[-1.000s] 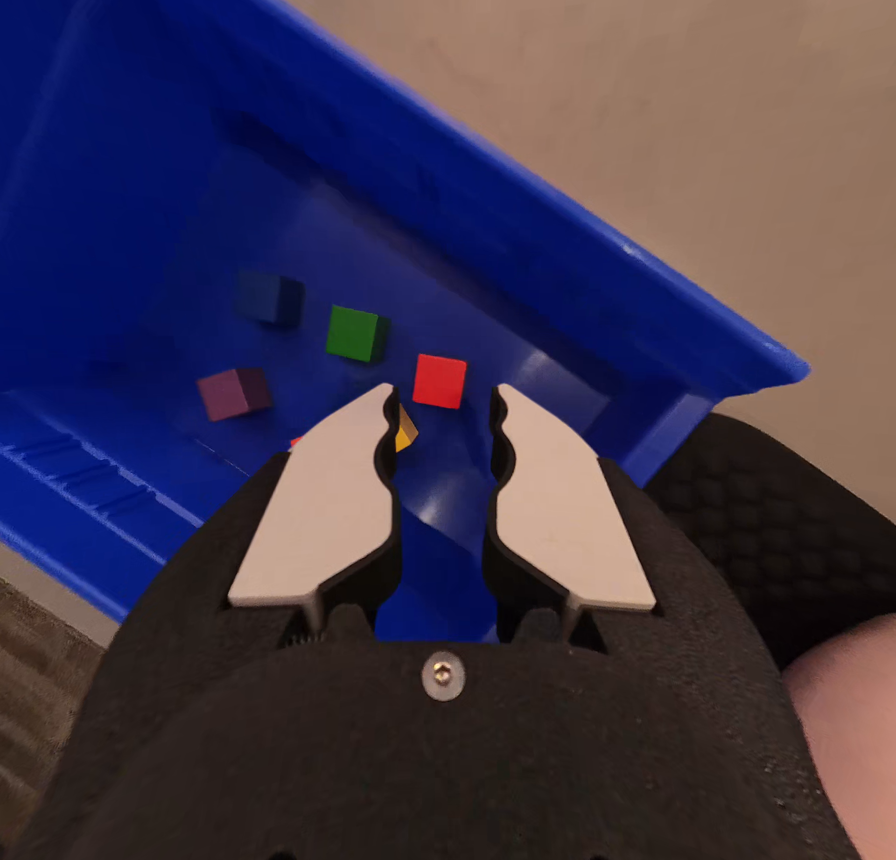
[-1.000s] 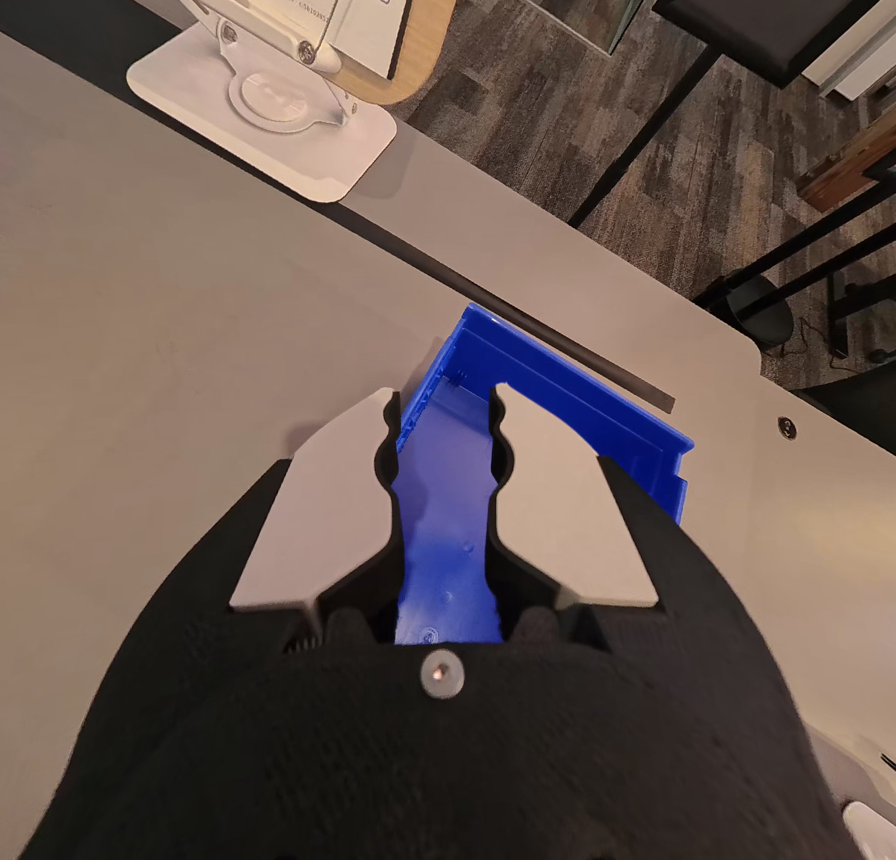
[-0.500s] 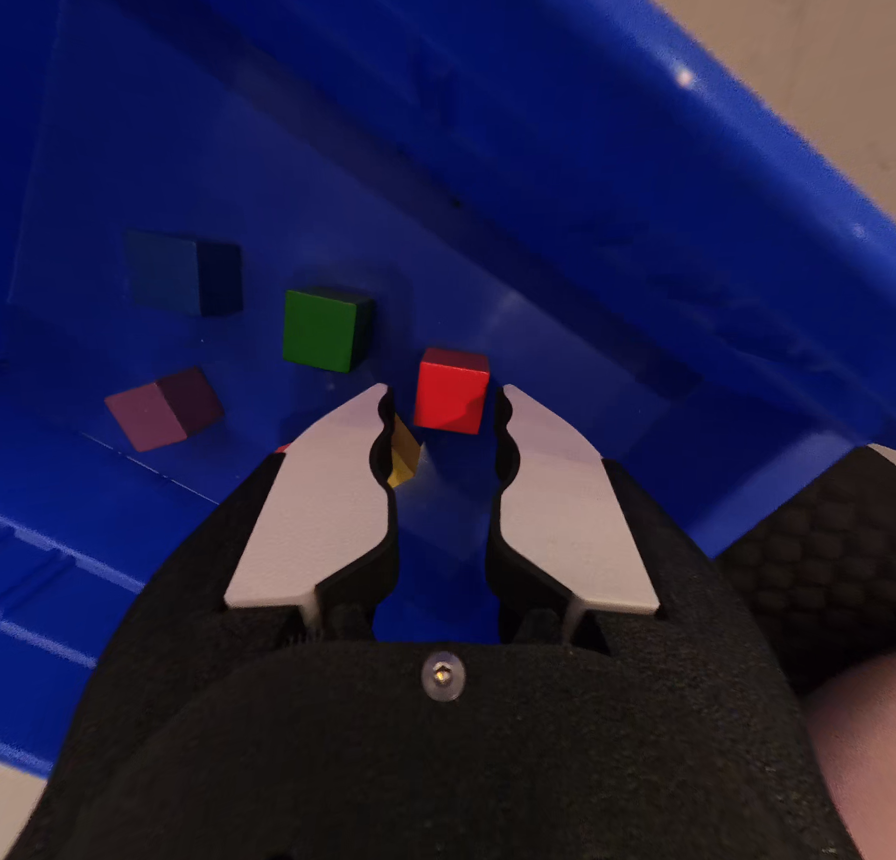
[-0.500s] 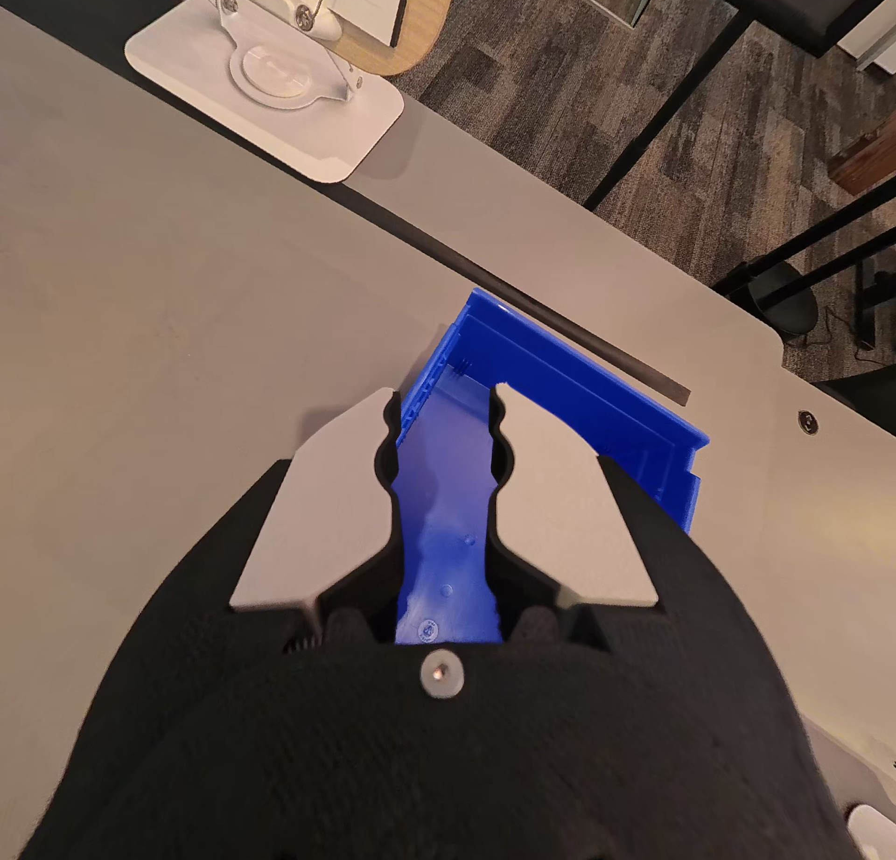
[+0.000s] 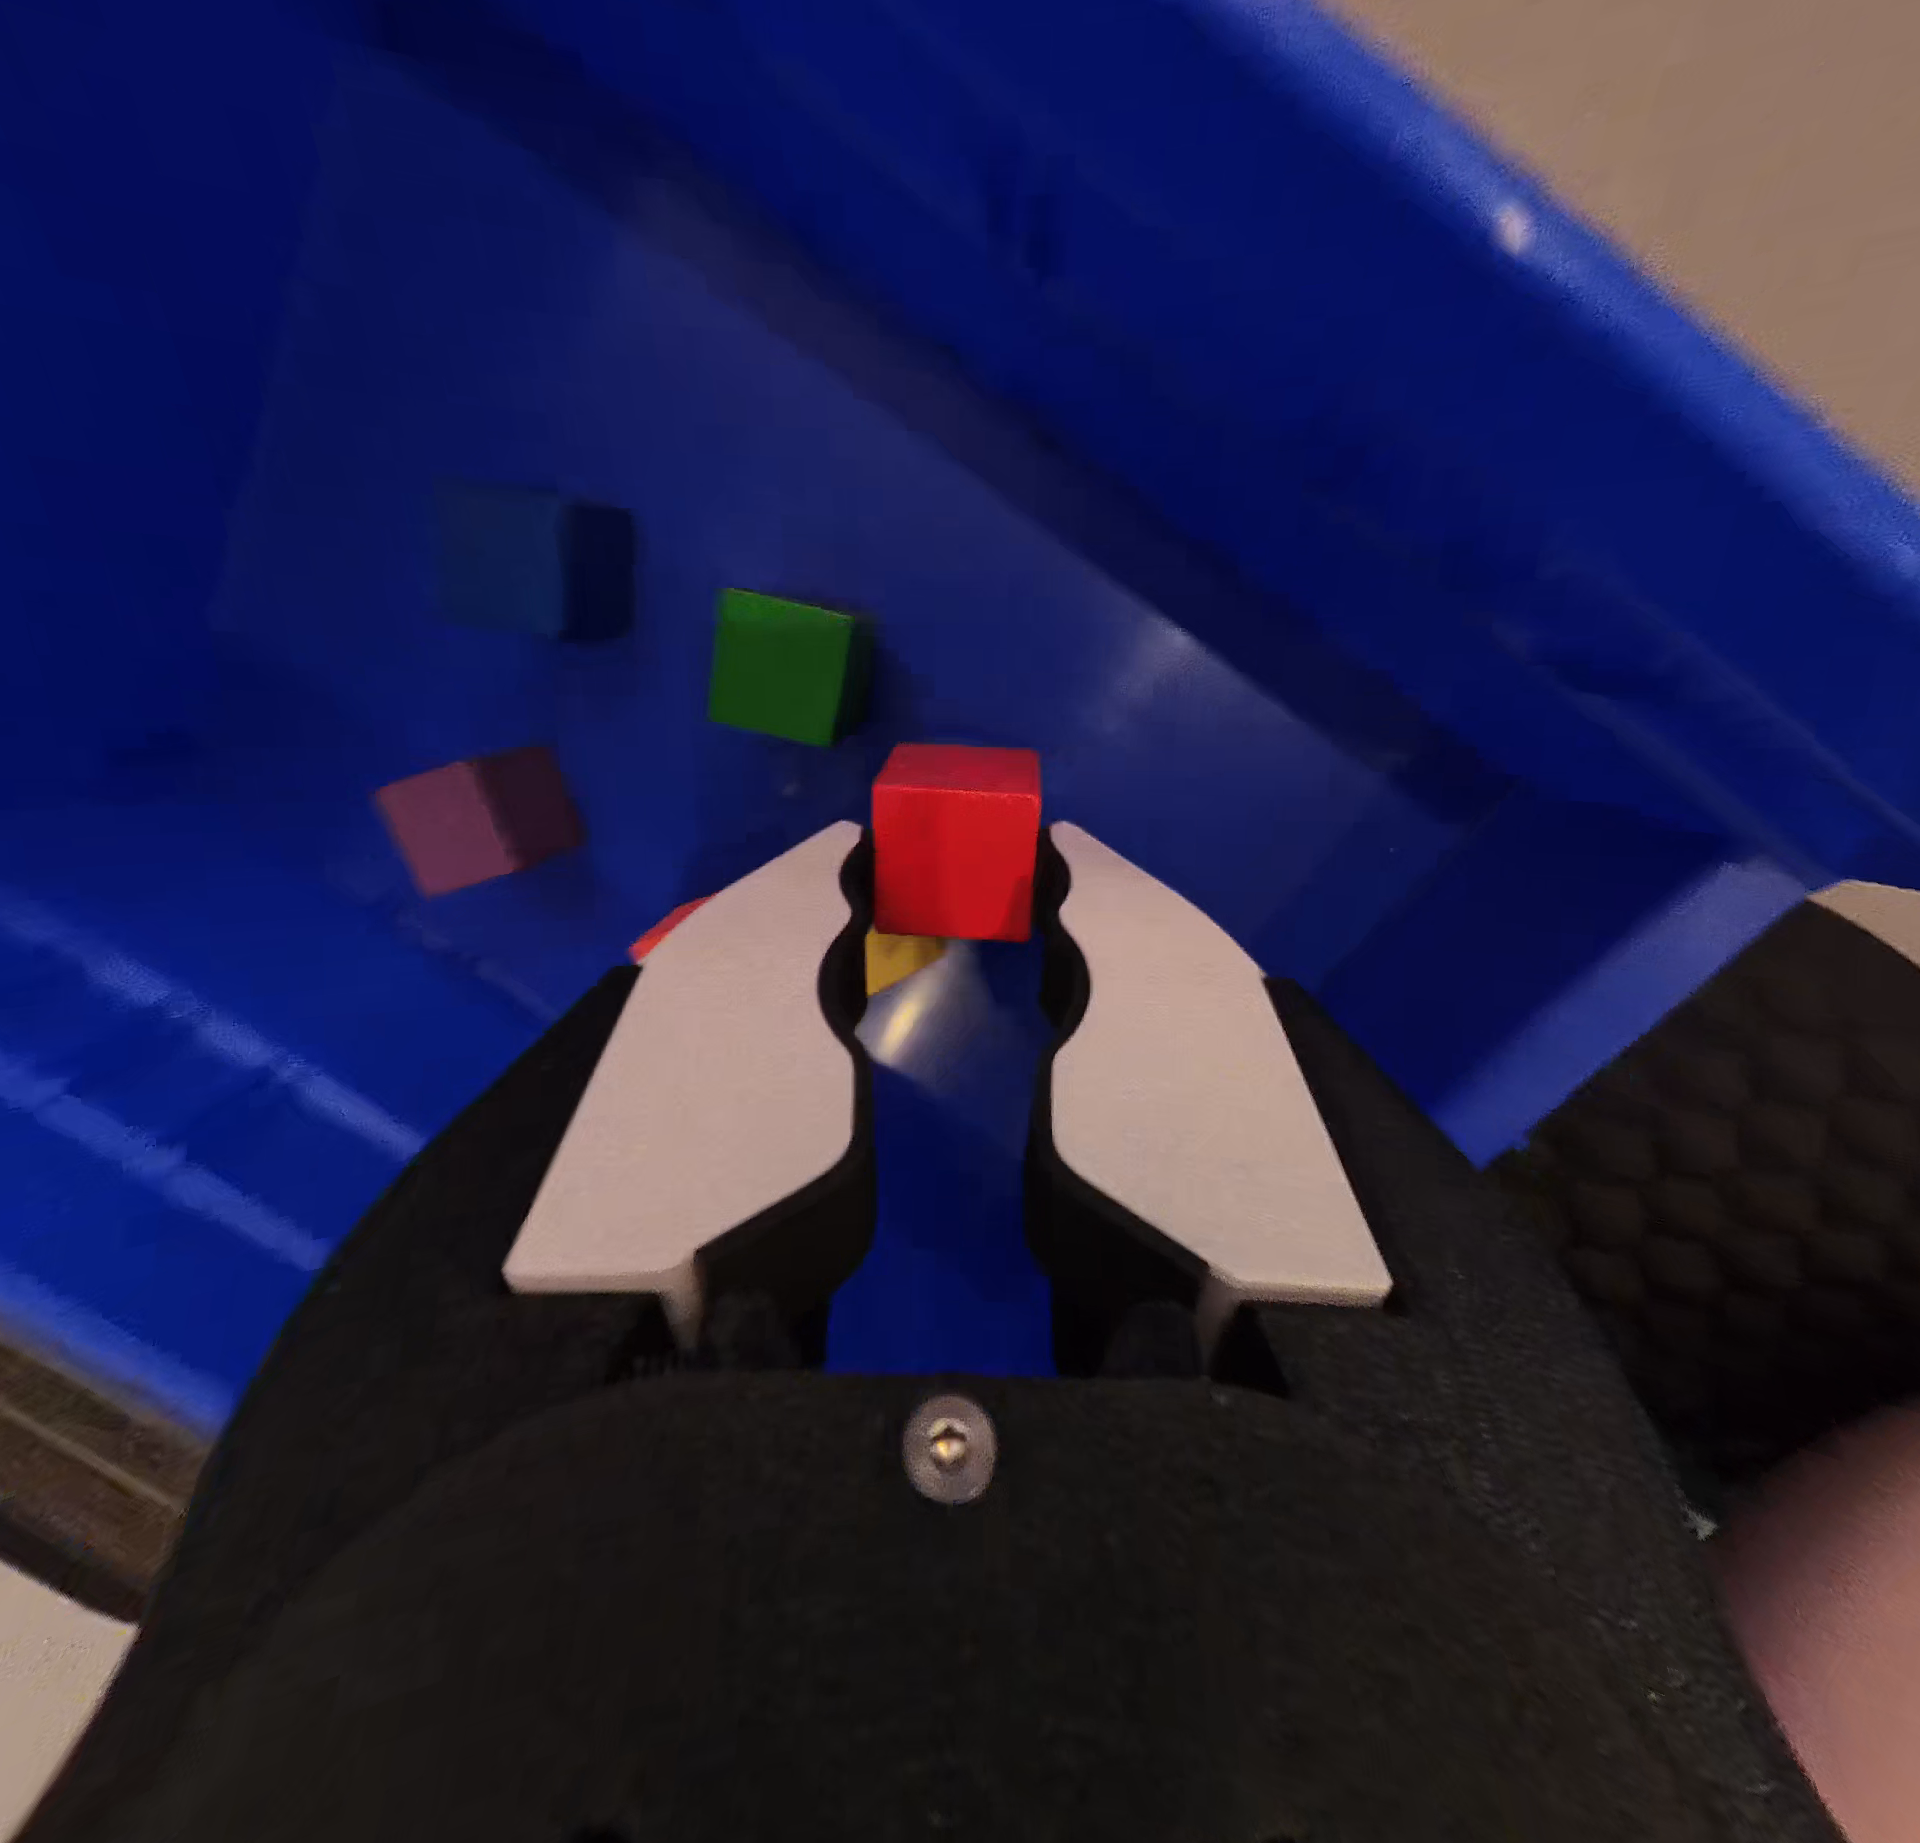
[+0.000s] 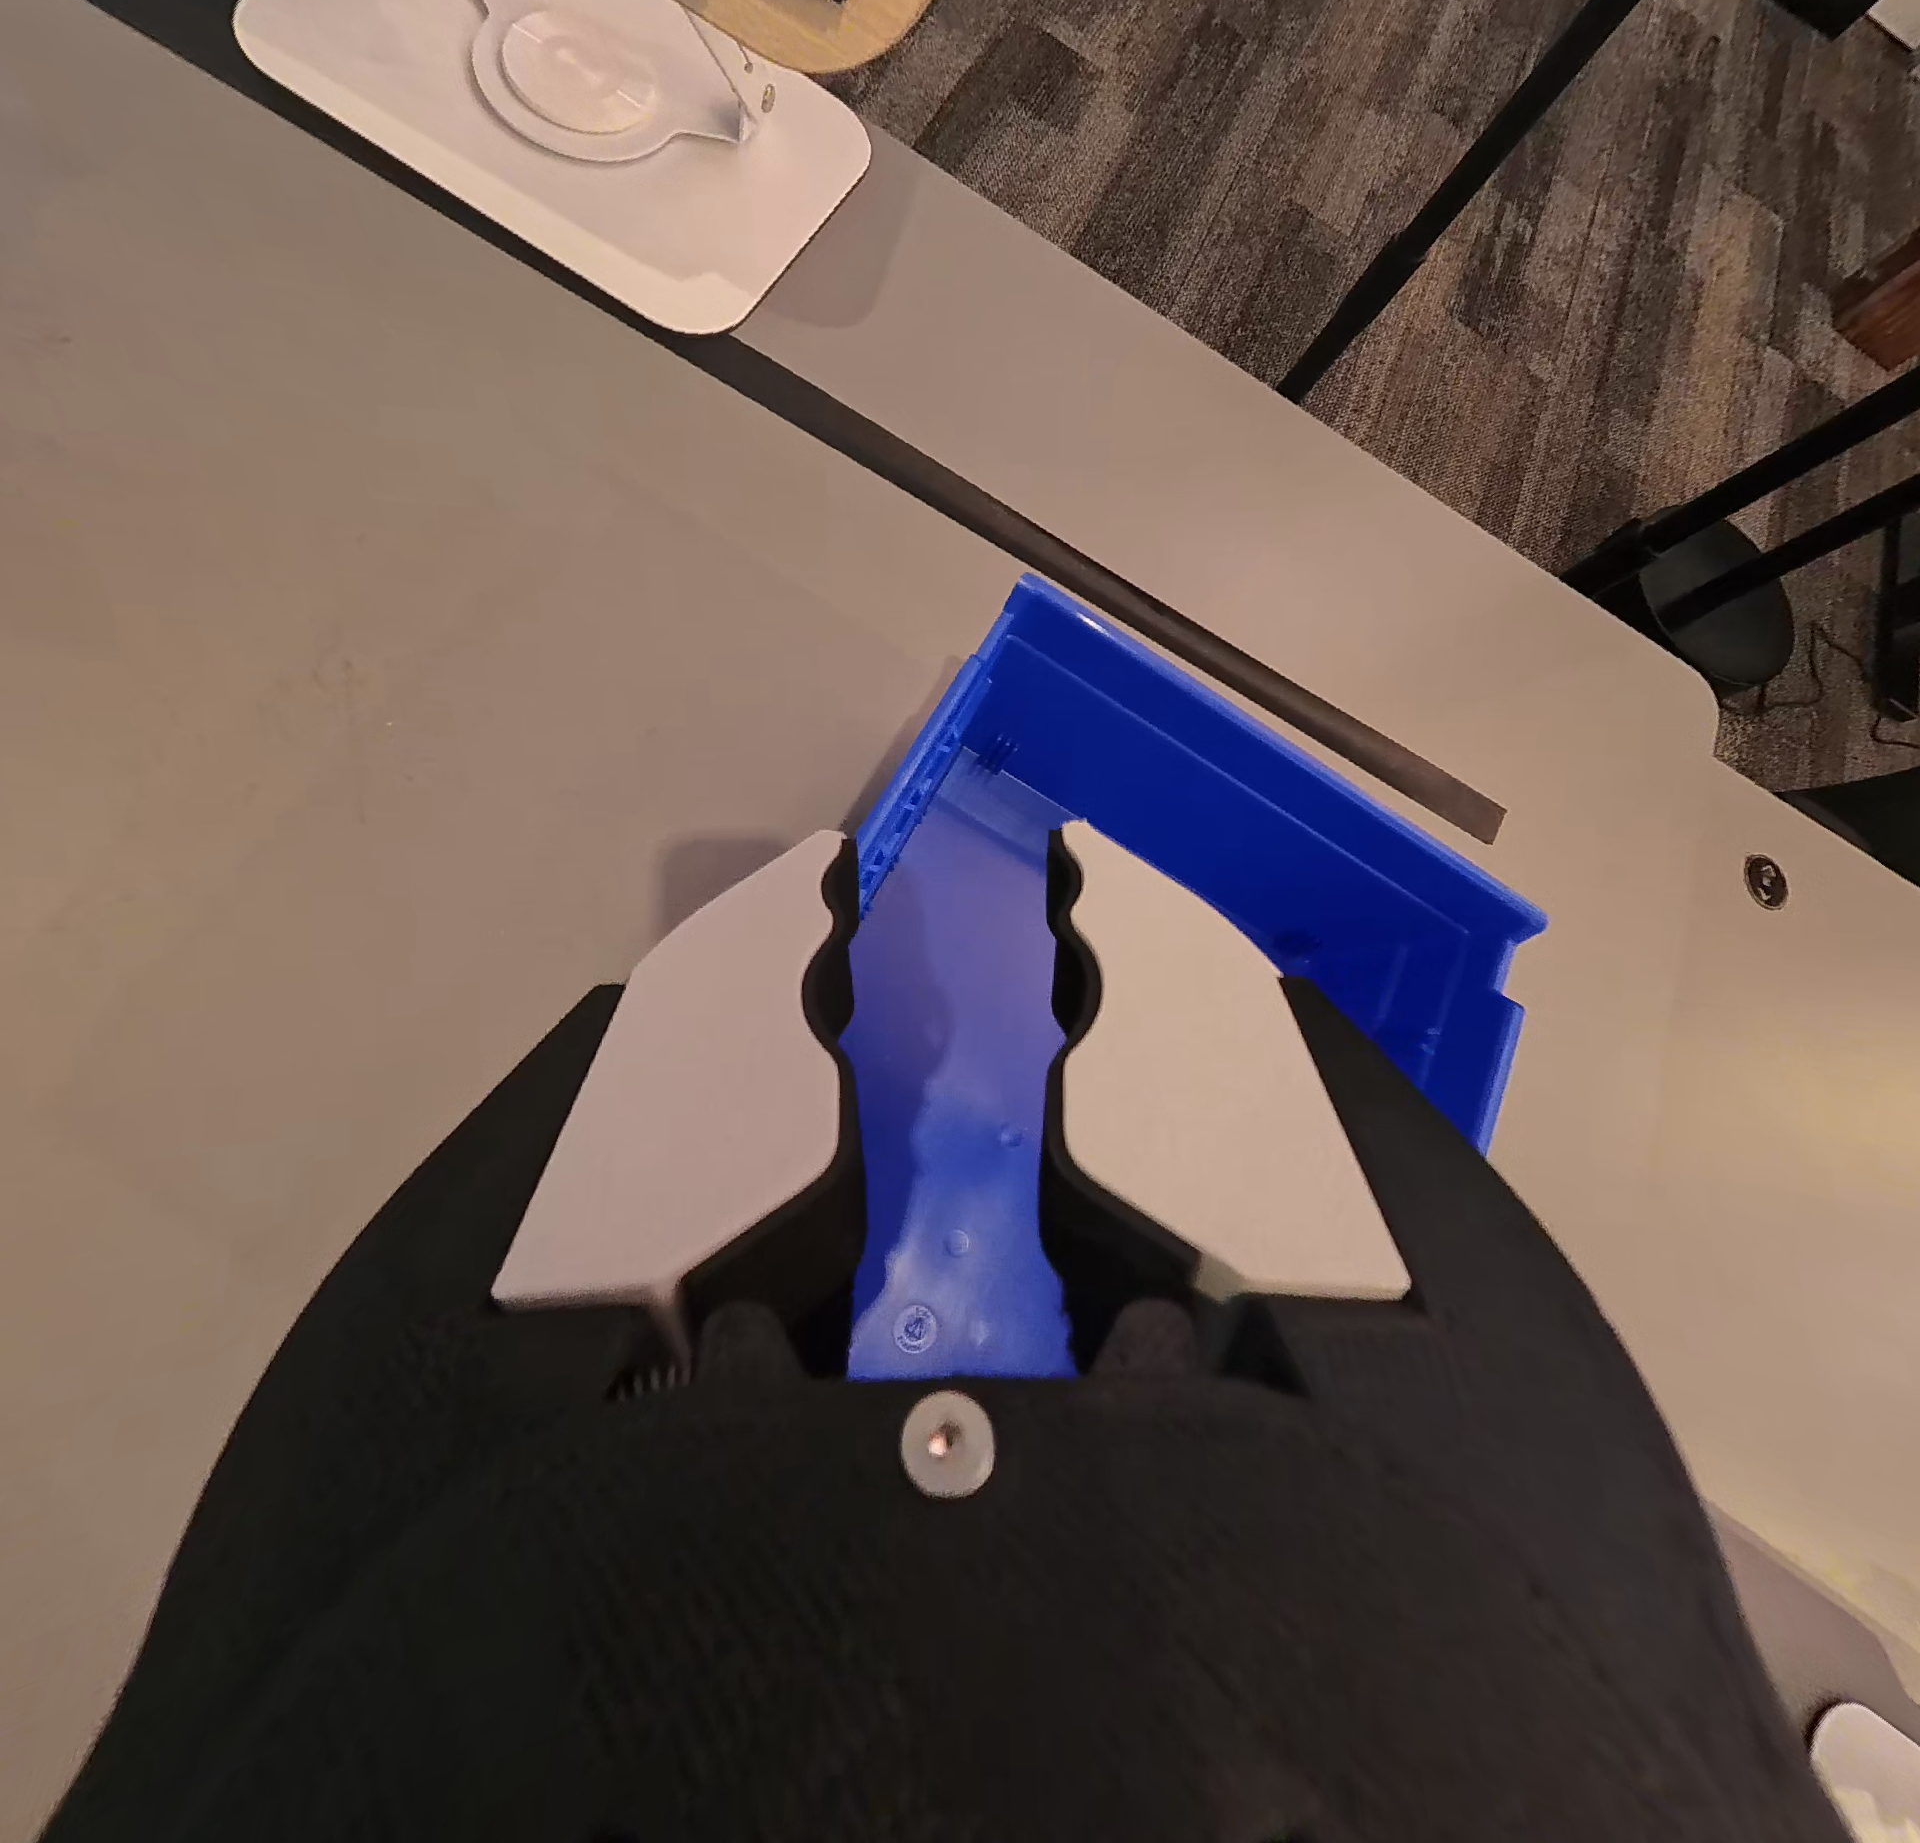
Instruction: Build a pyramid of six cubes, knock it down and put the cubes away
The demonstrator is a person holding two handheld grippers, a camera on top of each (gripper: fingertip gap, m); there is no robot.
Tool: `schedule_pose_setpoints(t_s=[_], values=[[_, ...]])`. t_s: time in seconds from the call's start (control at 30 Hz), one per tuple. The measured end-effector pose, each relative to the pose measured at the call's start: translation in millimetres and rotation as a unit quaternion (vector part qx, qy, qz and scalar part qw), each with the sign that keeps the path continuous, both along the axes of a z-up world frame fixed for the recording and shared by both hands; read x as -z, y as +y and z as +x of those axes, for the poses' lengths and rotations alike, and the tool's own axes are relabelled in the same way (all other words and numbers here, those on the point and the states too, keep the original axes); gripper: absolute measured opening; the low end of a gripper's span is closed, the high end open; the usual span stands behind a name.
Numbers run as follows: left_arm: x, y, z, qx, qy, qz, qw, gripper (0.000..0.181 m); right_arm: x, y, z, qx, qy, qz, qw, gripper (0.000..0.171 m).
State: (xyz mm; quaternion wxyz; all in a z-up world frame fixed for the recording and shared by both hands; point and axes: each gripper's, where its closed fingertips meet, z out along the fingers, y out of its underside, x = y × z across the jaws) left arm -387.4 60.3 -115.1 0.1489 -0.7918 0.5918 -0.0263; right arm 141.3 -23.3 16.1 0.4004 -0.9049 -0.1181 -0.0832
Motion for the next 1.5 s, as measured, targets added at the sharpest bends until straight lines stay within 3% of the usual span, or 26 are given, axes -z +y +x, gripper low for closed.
schedule_pose_setpoints(t_s=[0.2,0.3,0.37,0.43,0.53,0.7,0.83,1.0,1.5], values=[[-123,7,20,-0.024,-0.137,0.221,0.965,0.029,4,-1,5,0.002,0.009,-0.007,1.0,0.036],[-162,-31,88,0.073,-0.215,0.248,0.942,0.029,4,-2,6,0.001,0.014,-0.011,1.0,0.036],[-169,-60,144,0.144,-0.238,0.251,0.927,0.029,1,-5,6,-0.002,0.018,-0.008,1.0,0.036],[-156,-90,203,0.202,-0.25,0.22,0.921,0.029,-6,-9,4,-0.011,0.026,0.003,1.0,0.036],[-108,-126,273,0.27,-0.221,0.132,0.928,0.029,-20,-16,6,-0.014,0.042,0.029,0.999,0.036],[-30,-125,339,0.275,-0.106,0.04,0.955,0.029,-34,-28,16,-0.009,0.062,0.051,0.997,0.036],[6,-126,360,0.291,-0.027,-0.001,0.956,0.029,-37,-33,22,-0.006,0.073,0.054,0.996,0.036],[26,-120,369,0.306,0.035,-0.002,0.951,0.029,-35,-34,20,-0.015,0.077,0.048,0.996,0.036],[39,-100,363,0.278,0.053,-0.019,0.959,0.029,-31,-33,21,-0.025,0.087,0.038,0.995,0.036]])
